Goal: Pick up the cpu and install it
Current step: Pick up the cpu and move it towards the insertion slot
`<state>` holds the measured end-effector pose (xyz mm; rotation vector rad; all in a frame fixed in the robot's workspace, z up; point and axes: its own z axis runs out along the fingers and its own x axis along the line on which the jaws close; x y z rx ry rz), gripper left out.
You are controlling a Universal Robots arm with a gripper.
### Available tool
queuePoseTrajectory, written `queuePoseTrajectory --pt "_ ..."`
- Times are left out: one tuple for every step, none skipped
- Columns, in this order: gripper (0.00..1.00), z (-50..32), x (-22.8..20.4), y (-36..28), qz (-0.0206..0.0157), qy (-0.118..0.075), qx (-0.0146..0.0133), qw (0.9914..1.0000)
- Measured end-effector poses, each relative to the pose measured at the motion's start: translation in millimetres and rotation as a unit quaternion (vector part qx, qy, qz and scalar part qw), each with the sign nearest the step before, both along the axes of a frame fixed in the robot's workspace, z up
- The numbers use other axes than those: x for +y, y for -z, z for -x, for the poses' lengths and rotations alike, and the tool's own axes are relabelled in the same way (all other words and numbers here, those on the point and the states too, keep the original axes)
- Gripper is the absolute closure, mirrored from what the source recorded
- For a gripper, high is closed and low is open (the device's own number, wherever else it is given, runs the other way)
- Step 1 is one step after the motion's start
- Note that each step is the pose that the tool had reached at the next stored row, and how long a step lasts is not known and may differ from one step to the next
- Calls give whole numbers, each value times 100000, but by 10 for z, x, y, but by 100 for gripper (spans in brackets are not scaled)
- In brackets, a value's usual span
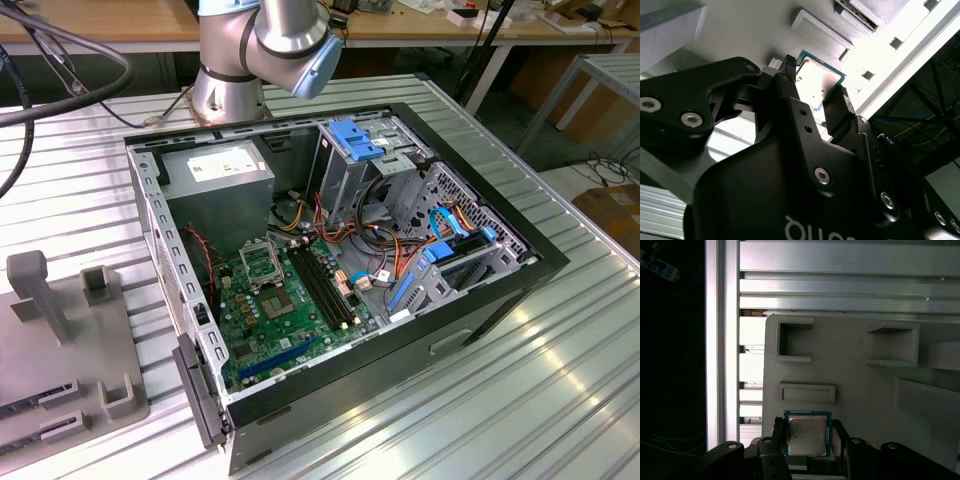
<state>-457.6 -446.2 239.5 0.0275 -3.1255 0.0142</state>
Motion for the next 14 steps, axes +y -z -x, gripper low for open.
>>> queuePoseTrajectory --pt "53 0 0 0 -3 -1 -6 100000" --pt "53 0 0 -3 -1 1 1 100000" --pt "53 0 0 -6 6 2 7 100000" --pt "53 0 0 -8 4 0 4 100000" --pt "53 0 0 -11 5 0 7 100000" --pt "53 0 0 -13 4 -2 6 100000" --pt "53 0 0 -19 7 0 11 100000" --pt "53 0 0 -26 0 0 3 100000" --pt "53 0 0 -29 -5 1 0 100000" --pt "53 0 0 -32 -5 1 2 100000" --pt "53 0 0 -35 -4 0 5 100000" --pt "53 0 0 -39 -2 0 6 100000" --pt "53 0 0 -43 -15 -2 7 100000" --pt "53 0 0 -46 -40 -2 6 100000"
